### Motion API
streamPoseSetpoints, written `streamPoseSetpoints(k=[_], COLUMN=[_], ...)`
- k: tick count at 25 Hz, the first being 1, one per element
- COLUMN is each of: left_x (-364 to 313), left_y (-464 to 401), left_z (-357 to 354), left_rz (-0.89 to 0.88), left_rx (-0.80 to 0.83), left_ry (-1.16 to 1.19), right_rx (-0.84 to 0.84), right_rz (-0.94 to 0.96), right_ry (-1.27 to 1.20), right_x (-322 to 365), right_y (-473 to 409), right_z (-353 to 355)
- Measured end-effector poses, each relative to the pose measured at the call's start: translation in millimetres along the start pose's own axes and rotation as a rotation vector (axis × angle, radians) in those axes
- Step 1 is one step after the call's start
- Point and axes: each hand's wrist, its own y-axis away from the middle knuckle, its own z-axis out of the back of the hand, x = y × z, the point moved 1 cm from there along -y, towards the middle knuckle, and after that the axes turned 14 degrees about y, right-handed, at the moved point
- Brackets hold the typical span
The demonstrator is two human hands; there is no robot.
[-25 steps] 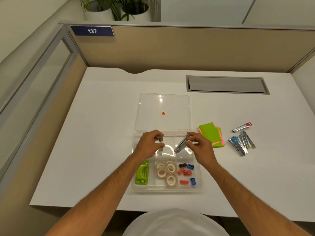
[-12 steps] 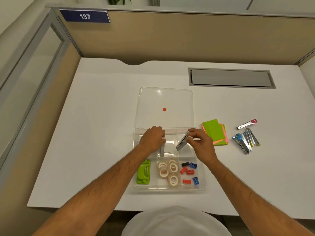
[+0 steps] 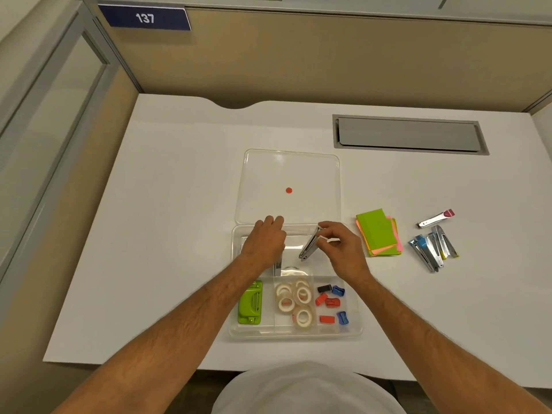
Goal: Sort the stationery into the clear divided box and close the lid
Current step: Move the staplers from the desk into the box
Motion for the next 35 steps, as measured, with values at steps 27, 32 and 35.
streamPoseSetpoints(k=[27,32,35], left_x=[21.5,21.9,20.0], left_y=[14.4,16.8,20.7], left_z=[2.2,3.5,6.6], left_rz=[0.068,0.045,0.089], left_rx=[0.048,0.035,-0.029], left_ry=[0.284,0.286,0.311], right_rx=[0.429,0.465,0.419], right_rz=[0.042,0.064,0.081], right_ry=[0.46,0.453,0.467], right_x=[17.2,16.4,17.8], right_y=[-28.5,-26.7,-23.2], right_z=[-72.4,-66.7,-61.1])
